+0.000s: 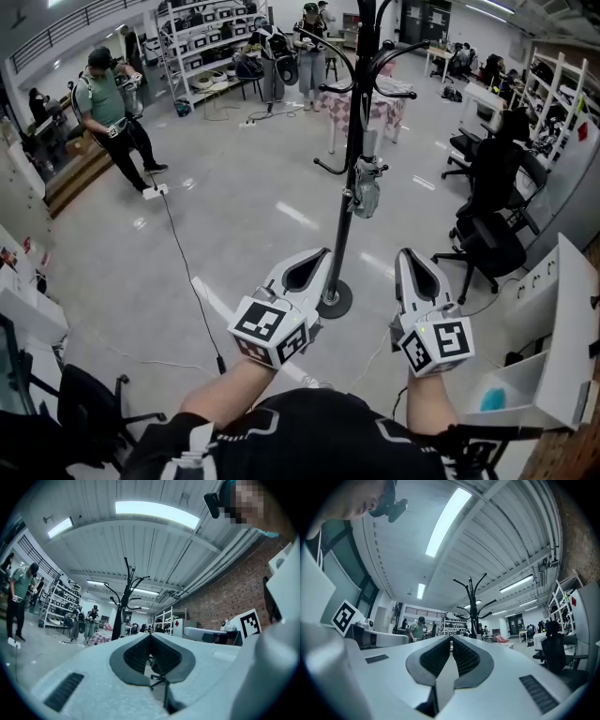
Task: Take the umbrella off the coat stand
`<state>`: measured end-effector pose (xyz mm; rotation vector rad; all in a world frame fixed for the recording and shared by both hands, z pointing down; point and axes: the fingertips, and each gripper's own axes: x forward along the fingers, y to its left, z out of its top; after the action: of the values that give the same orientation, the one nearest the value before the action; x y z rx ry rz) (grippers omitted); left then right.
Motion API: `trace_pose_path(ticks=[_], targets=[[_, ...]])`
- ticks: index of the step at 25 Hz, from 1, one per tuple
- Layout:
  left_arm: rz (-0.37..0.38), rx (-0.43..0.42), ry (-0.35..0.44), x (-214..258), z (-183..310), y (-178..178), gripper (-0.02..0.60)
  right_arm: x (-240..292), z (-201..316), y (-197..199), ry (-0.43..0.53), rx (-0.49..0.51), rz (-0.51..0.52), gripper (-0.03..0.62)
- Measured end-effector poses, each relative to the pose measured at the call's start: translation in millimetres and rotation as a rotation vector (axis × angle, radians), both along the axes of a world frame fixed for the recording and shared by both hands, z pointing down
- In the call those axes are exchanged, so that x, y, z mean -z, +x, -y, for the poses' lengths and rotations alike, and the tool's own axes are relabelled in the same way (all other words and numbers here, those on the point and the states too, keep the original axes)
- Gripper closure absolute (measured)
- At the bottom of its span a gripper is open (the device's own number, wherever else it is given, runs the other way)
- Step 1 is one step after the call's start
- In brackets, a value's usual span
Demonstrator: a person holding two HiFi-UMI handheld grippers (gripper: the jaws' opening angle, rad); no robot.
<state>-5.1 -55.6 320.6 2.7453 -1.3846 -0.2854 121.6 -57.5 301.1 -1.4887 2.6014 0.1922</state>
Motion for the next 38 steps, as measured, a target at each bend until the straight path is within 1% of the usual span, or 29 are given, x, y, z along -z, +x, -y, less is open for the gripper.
trace_pose_path(ticks=[8, 12, 15, 24, 29, 33, 38], targets=[[0.025, 0.040, 0.000, 3, 37, 33, 0.572, 2, 40, 32, 0.005, 0.045, 0.004, 0.592], [0.026, 0.038, -0.003, 4, 53, 41, 0.572, -2, 57, 37, -0.008, 0.054, 0.012, 0.592], [0.018, 0.016, -0.006, 1, 67, 43, 0.572, -7, 70, 34, -0.017, 0.047, 0.007, 0.592], [-0.006, -0.039, 0.019, 14, 132, 22, 0.572, 6, 130, 8, -0.011, -0.007, -0.013, 0.592], [-0.001, -0.082, 0.022, 15, 169, 15, 0.571, 6, 162, -5, -0.017, -0.039, -0.020, 0.592], [0.002, -0.116, 0.041, 22, 196, 7, 0.571, 9, 187, -17, -0.014, -0.065, -0.020, 0.592], [-0.006, -0.162, 0.049, 25, 228, -3, 0.571, 13, 217, -30, -0.007, -0.105, -0.034, 0.592]])
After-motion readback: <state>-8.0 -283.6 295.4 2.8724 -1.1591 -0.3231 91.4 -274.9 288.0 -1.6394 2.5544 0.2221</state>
